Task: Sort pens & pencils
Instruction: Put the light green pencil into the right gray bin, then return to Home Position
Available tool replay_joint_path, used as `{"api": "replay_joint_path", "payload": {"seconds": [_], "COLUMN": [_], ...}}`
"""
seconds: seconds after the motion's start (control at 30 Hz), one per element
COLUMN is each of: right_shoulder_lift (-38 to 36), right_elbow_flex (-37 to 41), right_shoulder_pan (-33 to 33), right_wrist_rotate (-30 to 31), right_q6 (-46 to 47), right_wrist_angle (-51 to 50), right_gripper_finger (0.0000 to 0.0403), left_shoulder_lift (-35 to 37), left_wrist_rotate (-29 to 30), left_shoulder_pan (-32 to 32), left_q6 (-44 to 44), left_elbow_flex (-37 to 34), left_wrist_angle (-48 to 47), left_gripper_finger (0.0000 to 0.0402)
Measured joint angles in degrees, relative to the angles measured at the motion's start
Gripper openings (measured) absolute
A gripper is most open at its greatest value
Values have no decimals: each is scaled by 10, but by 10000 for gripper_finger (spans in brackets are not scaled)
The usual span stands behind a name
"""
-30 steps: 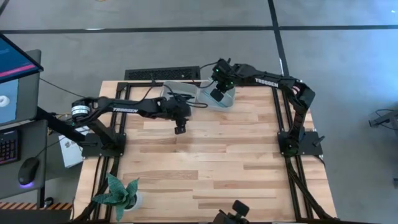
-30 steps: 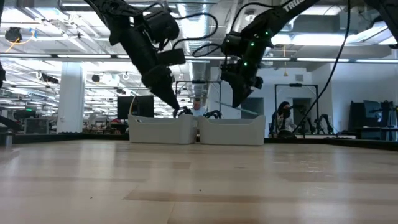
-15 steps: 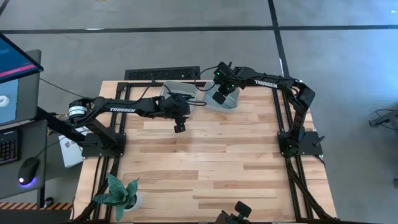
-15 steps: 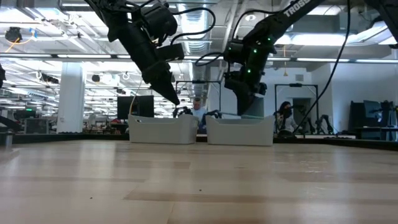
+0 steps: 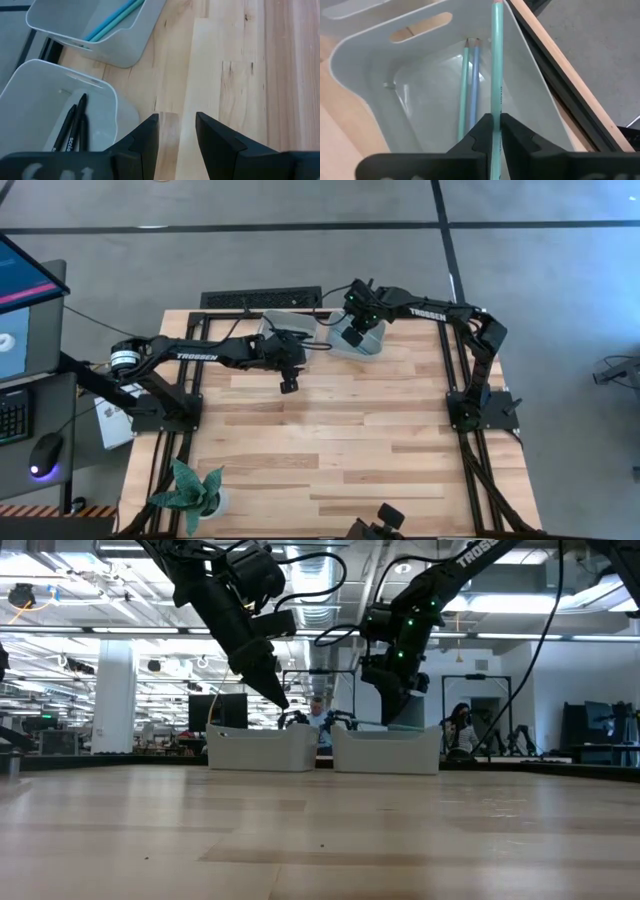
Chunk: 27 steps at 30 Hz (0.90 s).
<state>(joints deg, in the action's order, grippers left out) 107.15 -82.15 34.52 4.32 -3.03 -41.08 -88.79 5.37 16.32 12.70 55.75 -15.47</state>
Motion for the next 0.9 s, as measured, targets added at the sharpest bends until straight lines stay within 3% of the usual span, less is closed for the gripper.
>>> {"api": "replay_joint_path", "payload": {"seconds": [0.4,0.57,0.73,0.9], "right_shoulder_lift": [0,-9,-66,-158], "right_elbow_flex": [-1,-44,-111,-122], "right_shoulder_pan": [0,2,9,24], "right_wrist_rotate": [2,9,26,25], "right_q6": [0,0,0,-4], "right_wrist_angle": [-1,-33,-30,12], "right_gripper_finger": [119,137,143,144], "left_shoulder_lift": [0,7,57,154], "left_wrist_rotate": [0,23,54,9], "left_shoulder_pan": [0,0,21,70], "left_q6": [1,13,9,-4], "left_elbow_flex": [0,0,0,0], "left_wrist_angle": [0,-1,19,32], "left_gripper_finger": [122,122,122,122]}}
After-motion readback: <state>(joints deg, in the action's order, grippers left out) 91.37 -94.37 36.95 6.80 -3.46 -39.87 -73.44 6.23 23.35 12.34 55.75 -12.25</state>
